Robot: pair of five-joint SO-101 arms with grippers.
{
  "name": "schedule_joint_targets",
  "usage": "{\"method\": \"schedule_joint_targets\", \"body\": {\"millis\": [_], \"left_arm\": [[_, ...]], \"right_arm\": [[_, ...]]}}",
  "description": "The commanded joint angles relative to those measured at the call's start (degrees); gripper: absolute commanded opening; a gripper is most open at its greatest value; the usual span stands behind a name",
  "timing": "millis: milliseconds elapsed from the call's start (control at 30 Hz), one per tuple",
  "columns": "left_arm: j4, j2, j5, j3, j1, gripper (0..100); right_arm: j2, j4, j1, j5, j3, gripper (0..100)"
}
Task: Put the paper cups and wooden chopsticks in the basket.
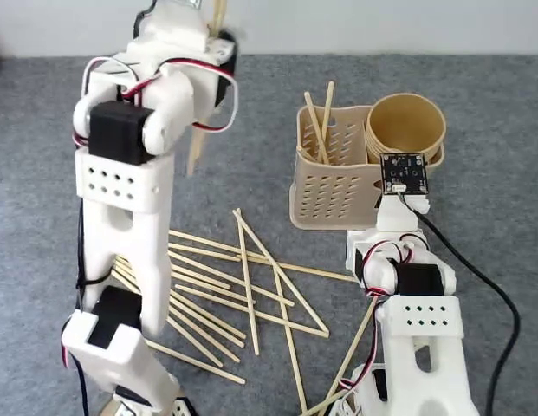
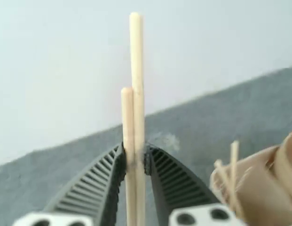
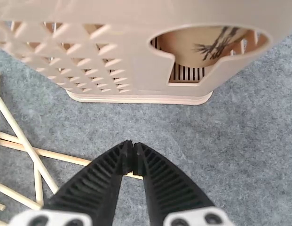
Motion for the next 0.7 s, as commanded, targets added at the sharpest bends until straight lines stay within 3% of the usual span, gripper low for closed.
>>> {"method": "schedule_joint_targets", "body": {"millis": [0,433,667], "left_arm": [[-5.9,-3.3,3.3,-2.9,4.1,1],[-21.9,-2.5,3.9,-2.1,15.9,1],[-30.7,-2.7,6.6,11.2,16.4,1]], "right_arm": [[-0.8,-1.4,0.2,-0.5,-0.2,0.9],[-0.6,-1.4,0.2,-0.5,-0.2,0.9],[-0.6,-1.4,0.2,-0.6,-0.1,0.9]]}}
